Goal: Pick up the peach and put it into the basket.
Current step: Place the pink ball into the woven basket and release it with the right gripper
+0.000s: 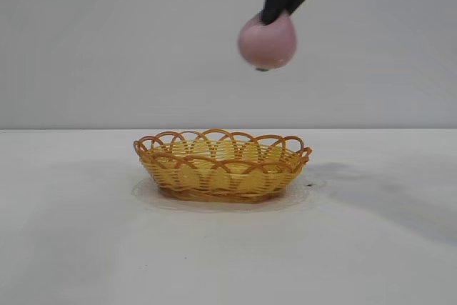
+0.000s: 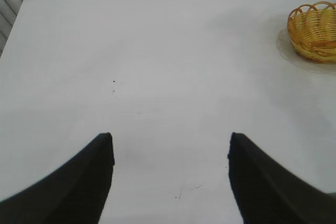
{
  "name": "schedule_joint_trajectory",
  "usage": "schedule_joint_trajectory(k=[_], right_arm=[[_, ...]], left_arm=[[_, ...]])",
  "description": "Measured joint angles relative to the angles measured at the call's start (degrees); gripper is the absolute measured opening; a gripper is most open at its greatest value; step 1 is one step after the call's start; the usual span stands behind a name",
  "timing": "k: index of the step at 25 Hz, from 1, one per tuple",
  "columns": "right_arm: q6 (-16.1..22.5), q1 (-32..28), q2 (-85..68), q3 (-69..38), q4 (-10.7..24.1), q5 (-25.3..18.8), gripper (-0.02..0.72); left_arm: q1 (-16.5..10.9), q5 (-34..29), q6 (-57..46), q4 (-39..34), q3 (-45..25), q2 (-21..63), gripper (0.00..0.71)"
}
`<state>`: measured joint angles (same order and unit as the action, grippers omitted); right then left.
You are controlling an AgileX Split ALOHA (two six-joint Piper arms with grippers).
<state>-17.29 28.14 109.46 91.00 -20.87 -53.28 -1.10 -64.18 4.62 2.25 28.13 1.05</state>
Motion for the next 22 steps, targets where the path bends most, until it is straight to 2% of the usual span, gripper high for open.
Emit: schedule_joint_trajectory(k=[5,13,14,15,16,22], right_arm=[[0.0,5.38,5.4,0.0,-0.23,0.1,0.0],[0.0,6.01,11.24,0.0,-0.1,0.1,0.0],[0.0,6.01,11.48,0.0,0.19,0.22,0.056],[0.0,6.01,11.75,0.0,0.78,0.22,0.056],[0.0,6.01,11.96,0.0,1.08,0.31,0.118],[0.28,6.01,12.13,0.0,1.36,0.19,0.333]], left_arm=[[0.0,0.0,0.0,0.0,0.0,0.0,0.456],[0.0,0.0,0.0,0.0,0.0,0.0,0.456],[0.0,0.0,0.0,0.0,0.0,0.0,0.456],[0.0,0.0,0.0,0.0,0.0,0.0,0.456],[0.0,0.0,0.0,0.0,0.0,0.0,0.456],[0.0,0.0,0.0,0.0,0.0,0.0,0.456]])
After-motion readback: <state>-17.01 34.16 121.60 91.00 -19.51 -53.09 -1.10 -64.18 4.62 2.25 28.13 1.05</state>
